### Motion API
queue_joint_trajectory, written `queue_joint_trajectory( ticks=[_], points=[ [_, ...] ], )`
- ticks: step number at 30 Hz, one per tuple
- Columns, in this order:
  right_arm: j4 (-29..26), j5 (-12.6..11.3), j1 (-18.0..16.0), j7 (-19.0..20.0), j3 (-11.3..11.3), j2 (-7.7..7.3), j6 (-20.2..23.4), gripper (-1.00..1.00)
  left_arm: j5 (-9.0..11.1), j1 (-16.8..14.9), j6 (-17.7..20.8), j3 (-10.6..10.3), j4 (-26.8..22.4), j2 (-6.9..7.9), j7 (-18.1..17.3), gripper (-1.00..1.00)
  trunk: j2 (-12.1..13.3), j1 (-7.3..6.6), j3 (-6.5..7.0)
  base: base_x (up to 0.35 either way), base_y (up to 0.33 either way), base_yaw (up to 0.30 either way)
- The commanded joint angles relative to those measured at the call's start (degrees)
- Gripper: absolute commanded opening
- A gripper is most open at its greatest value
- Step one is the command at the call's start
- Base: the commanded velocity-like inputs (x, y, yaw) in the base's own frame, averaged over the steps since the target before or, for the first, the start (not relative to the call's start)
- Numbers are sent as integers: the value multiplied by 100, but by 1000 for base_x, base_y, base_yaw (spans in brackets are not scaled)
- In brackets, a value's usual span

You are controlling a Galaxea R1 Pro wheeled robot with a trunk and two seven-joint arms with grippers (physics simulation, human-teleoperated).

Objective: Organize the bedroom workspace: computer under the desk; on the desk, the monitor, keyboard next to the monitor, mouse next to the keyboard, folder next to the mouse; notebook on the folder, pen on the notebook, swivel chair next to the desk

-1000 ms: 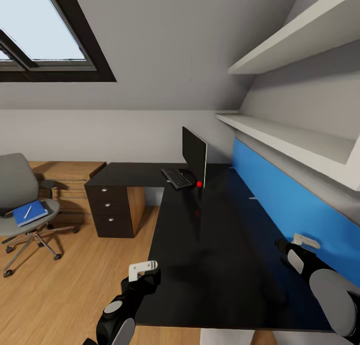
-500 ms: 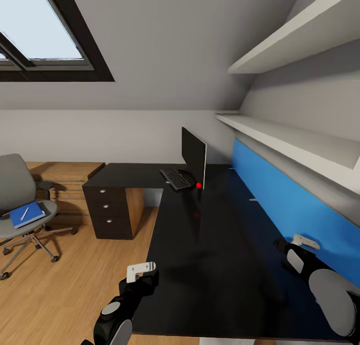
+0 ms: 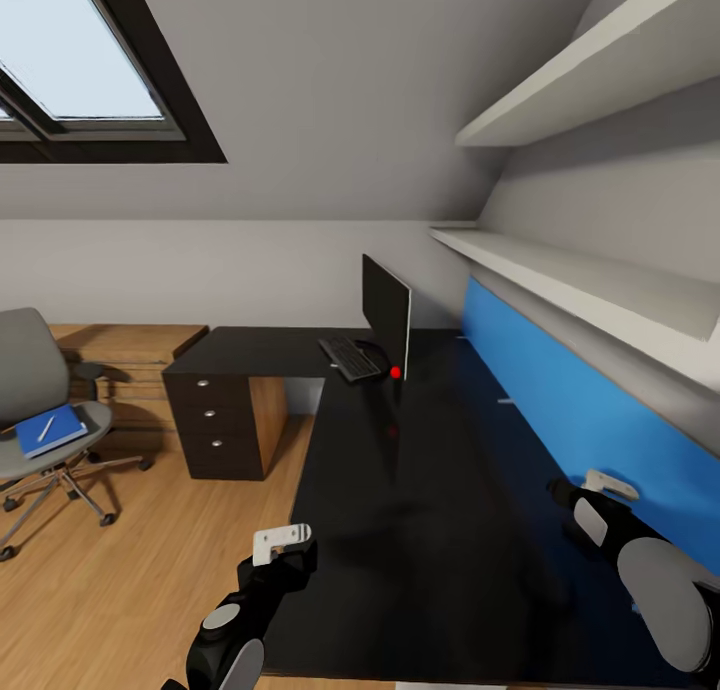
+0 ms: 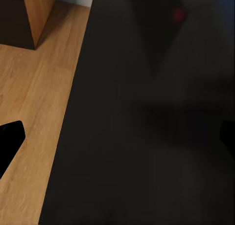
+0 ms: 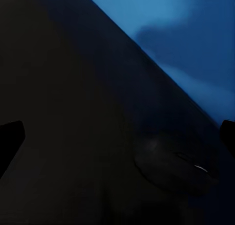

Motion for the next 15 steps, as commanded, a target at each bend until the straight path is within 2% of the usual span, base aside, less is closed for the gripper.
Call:
queue_joint_trajectory(
  ticks=[1, 15],
  points=[
    [-9, -8, -3, -15, 4, 0, 35, 100, 52, -6, 8, -13, -9, 4, 56, 100, -5, 2, -7, 125, -84, 0],
    [-10, -3, -3, -15, 4, 0, 36, 100, 52, -6, 6, -13, -8, 5, 56, 100, -5, 2, -7, 26, -16, 0]
  ],
)
